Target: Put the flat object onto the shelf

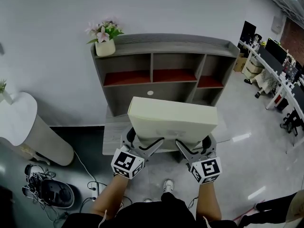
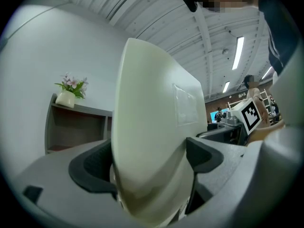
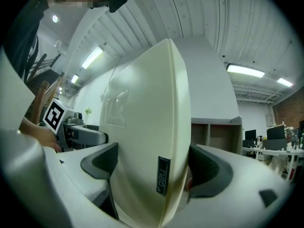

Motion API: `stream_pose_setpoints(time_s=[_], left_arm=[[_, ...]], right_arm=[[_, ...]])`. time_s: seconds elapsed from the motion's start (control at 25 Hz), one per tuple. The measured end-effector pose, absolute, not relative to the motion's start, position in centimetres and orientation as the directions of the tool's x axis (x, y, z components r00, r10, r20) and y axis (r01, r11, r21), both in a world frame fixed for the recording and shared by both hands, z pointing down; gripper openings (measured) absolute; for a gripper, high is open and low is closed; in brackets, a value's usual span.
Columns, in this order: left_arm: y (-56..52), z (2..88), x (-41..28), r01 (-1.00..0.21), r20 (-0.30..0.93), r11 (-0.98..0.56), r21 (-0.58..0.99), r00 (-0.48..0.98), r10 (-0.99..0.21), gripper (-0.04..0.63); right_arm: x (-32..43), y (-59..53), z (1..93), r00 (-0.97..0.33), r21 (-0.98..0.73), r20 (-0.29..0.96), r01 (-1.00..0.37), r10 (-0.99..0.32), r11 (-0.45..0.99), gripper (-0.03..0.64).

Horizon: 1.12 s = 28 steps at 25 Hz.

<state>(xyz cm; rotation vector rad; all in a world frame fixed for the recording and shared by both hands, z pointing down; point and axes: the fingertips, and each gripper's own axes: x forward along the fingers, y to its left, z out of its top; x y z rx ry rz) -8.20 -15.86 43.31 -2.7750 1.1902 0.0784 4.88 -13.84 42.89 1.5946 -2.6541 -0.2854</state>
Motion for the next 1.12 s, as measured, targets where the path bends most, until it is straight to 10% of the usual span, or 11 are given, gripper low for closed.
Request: stream_pose_setpoints(time_s=[1.12], left_arm=[[-31.1,41.9,-7.9,-0.889,-0.083,-0.448,-0.1,0.456,-0.886,0.472]], right_arm=[[5.2,-32.7,41.5,-0.698,0.158,-0.094,-0.714,-0.71,0.682,0.454]])
